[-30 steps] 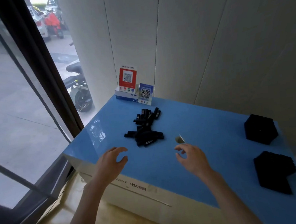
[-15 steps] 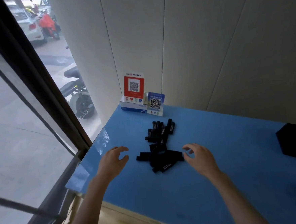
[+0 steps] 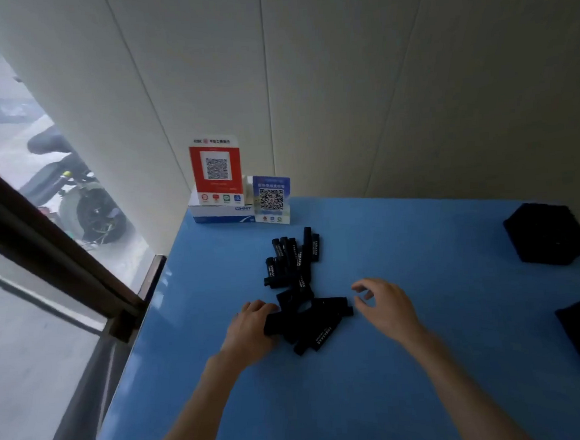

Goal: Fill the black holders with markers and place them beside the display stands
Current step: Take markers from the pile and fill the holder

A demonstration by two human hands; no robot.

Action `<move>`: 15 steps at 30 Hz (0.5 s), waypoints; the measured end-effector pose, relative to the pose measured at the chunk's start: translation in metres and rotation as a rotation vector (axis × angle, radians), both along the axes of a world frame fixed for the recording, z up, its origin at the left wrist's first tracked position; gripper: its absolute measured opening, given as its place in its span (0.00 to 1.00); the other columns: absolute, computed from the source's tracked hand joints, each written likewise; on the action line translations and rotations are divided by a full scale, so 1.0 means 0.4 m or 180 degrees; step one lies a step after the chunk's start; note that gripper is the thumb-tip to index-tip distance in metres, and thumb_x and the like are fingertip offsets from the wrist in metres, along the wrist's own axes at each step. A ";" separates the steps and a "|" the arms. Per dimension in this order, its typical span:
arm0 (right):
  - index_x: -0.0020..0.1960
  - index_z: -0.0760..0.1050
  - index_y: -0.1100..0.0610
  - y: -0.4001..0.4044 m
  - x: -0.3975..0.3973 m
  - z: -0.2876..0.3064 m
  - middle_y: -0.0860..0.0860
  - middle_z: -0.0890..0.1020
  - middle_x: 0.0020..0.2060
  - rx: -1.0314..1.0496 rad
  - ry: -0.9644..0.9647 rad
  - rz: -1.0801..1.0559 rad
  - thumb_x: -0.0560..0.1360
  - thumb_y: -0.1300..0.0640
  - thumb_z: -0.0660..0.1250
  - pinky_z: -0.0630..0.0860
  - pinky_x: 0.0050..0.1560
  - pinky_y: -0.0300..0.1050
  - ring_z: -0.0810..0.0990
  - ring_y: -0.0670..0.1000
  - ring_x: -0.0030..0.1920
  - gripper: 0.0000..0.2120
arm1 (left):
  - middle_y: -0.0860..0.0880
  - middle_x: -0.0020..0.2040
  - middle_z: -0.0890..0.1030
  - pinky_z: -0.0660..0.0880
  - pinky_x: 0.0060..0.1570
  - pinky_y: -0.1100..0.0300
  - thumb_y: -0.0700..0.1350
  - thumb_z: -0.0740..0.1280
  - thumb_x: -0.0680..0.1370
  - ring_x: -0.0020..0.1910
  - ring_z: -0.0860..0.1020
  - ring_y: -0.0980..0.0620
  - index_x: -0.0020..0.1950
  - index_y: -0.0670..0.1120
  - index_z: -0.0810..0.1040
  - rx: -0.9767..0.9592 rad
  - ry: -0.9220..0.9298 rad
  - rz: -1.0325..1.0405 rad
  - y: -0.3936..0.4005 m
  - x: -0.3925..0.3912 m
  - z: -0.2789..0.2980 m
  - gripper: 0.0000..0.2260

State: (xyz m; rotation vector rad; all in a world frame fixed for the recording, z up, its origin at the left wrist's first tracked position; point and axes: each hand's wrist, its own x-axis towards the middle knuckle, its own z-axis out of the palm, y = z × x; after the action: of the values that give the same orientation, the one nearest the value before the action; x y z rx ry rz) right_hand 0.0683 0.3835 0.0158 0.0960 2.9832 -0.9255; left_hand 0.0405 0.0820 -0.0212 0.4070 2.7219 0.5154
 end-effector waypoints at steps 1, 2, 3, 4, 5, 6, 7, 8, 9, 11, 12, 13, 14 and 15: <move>0.54 0.80 0.50 0.000 0.002 -0.003 0.43 0.82 0.50 0.0004 -0.0020 -0.0034 0.75 0.55 0.69 0.78 0.49 0.44 0.80 0.44 0.45 0.08 | 0.52 0.64 0.72 0.69 0.62 0.56 0.54 0.71 0.72 0.64 0.70 0.48 0.71 0.53 0.70 -0.0097 0.0097 -0.0087 0.010 -0.008 -0.008 0.28; 0.54 0.80 0.51 0.001 0.004 -0.005 0.43 0.82 0.50 0.0017 -0.0043 -0.0066 0.75 0.55 0.69 0.78 0.49 0.44 0.80 0.44 0.45 0.09 | 0.52 0.64 0.71 0.67 0.62 0.56 0.55 0.70 0.73 0.64 0.69 0.48 0.71 0.52 0.68 -0.0192 0.0161 -0.0155 0.018 -0.015 -0.013 0.28; 0.55 0.80 0.51 0.003 0.006 -0.005 0.42 0.82 0.50 0.0027 -0.0064 -0.0103 0.75 0.55 0.69 0.77 0.48 0.43 0.80 0.43 0.45 0.09 | 0.52 0.63 0.71 0.66 0.62 0.56 0.56 0.69 0.73 0.64 0.68 0.49 0.71 0.51 0.67 -0.0283 0.0207 -0.0217 0.026 -0.021 -0.014 0.28; 0.55 0.80 0.51 0.005 0.007 -0.007 0.42 0.82 0.50 0.0032 -0.0067 -0.0141 0.75 0.55 0.69 0.77 0.48 0.43 0.79 0.43 0.45 0.08 | 0.52 0.62 0.70 0.66 0.61 0.56 0.57 0.68 0.74 0.63 0.68 0.49 0.70 0.50 0.66 -0.0367 0.0244 -0.0276 0.031 -0.026 -0.016 0.27; 0.54 0.80 0.51 0.007 0.007 -0.009 0.42 0.82 0.50 0.0025 -0.0049 -0.0170 0.75 0.55 0.69 0.77 0.47 0.43 0.79 0.43 0.44 0.08 | 0.52 0.61 0.70 0.67 0.61 0.56 0.58 0.67 0.74 0.62 0.68 0.49 0.69 0.50 0.66 -0.0425 0.0267 -0.0321 0.033 -0.031 -0.016 0.27; 0.54 0.80 0.51 0.009 0.006 -0.013 0.42 0.82 0.50 0.0014 -0.0039 -0.0194 0.75 0.56 0.69 0.77 0.47 0.43 0.80 0.43 0.44 0.08 | 0.51 0.60 0.70 0.67 0.59 0.56 0.59 0.66 0.74 0.61 0.69 0.49 0.67 0.49 0.66 -0.0465 0.0276 -0.0348 0.032 -0.035 -0.016 0.26; 0.53 0.80 0.50 0.010 0.005 -0.015 0.42 0.83 0.49 0.0014 -0.0042 -0.0210 0.75 0.55 0.69 0.77 0.47 0.43 0.80 0.43 0.44 0.08 | 0.50 0.59 0.70 0.68 0.58 0.56 0.60 0.65 0.75 0.60 0.69 0.48 0.65 0.48 0.66 -0.0513 0.0286 -0.0369 0.028 -0.038 -0.017 0.24; 0.53 0.80 0.50 0.011 0.003 -0.018 0.42 0.83 0.49 0.0025 -0.0057 -0.0222 0.75 0.55 0.69 0.77 0.47 0.43 0.80 0.43 0.44 0.07 | 0.50 0.59 0.70 0.68 0.56 0.57 0.59 0.64 0.77 0.58 0.70 0.48 0.64 0.48 0.66 -0.0580 0.0292 -0.0376 0.021 -0.039 -0.020 0.22; 0.52 0.80 0.49 0.012 0.002 -0.021 0.41 0.83 0.49 0.0035 -0.0066 -0.0227 0.75 0.55 0.68 0.77 0.47 0.43 0.81 0.42 0.44 0.07 | 0.49 0.58 0.70 0.69 0.55 0.57 0.58 0.62 0.79 0.58 0.70 0.48 0.63 0.47 0.66 -0.0638 0.0292 -0.0349 0.013 -0.039 -0.023 0.20; 0.52 0.80 0.49 0.013 -0.002 -0.023 0.41 0.83 0.48 0.0022 -0.0057 -0.0250 0.75 0.56 0.68 0.77 0.46 0.43 0.81 0.41 0.43 0.07 | 0.48 0.58 0.71 0.70 0.53 0.57 0.57 0.59 0.82 0.56 0.72 0.48 0.62 0.45 0.65 -0.0676 0.0284 -0.0241 -0.001 -0.039 -0.026 0.17; 0.51 0.80 0.49 0.012 -0.004 -0.023 0.41 0.83 0.47 0.0012 -0.0052 -0.0271 0.75 0.56 0.68 0.77 0.46 0.42 0.80 0.41 0.43 0.07 | 0.48 0.57 0.71 0.70 0.51 0.57 0.57 0.57 0.82 0.56 0.72 0.47 0.61 0.45 0.65 -0.0685 0.0278 -0.0199 -0.008 -0.039 -0.026 0.17; 0.52 0.80 0.49 0.012 -0.004 -0.023 0.40 0.82 0.47 0.0005 -0.0049 -0.0283 0.75 0.56 0.68 0.77 0.46 0.42 0.81 0.42 0.43 0.07 | 0.47 0.57 0.71 0.71 0.50 0.57 0.57 0.57 0.83 0.56 0.72 0.47 0.61 0.44 0.65 -0.0694 0.0276 -0.0165 -0.013 -0.039 -0.024 0.17; 0.52 0.80 0.49 0.011 -0.006 -0.025 0.40 0.82 0.47 -0.0003 -0.0052 -0.0288 0.75 0.56 0.68 0.77 0.46 0.42 0.81 0.42 0.43 0.07 | 0.47 0.57 0.71 0.71 0.48 0.57 0.57 0.56 0.83 0.56 0.73 0.47 0.61 0.44 0.65 -0.0689 0.0268 -0.0126 -0.017 -0.041 -0.022 0.17; 0.52 0.80 0.49 0.010 -0.006 -0.027 0.40 0.82 0.47 -0.0011 -0.0061 -0.0288 0.75 0.56 0.68 0.77 0.46 0.42 0.81 0.42 0.43 0.07 | 0.47 0.56 0.72 0.71 0.46 0.57 0.56 0.56 0.83 0.56 0.73 0.47 0.60 0.44 0.64 -0.0655 0.0243 -0.0078 -0.020 -0.042 -0.020 0.16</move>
State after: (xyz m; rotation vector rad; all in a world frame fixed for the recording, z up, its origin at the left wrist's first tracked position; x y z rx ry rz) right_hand 0.0658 0.3876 0.0052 0.2404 2.9819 -0.9323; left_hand 0.0236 0.0740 -0.0291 0.4126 2.8035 0.2138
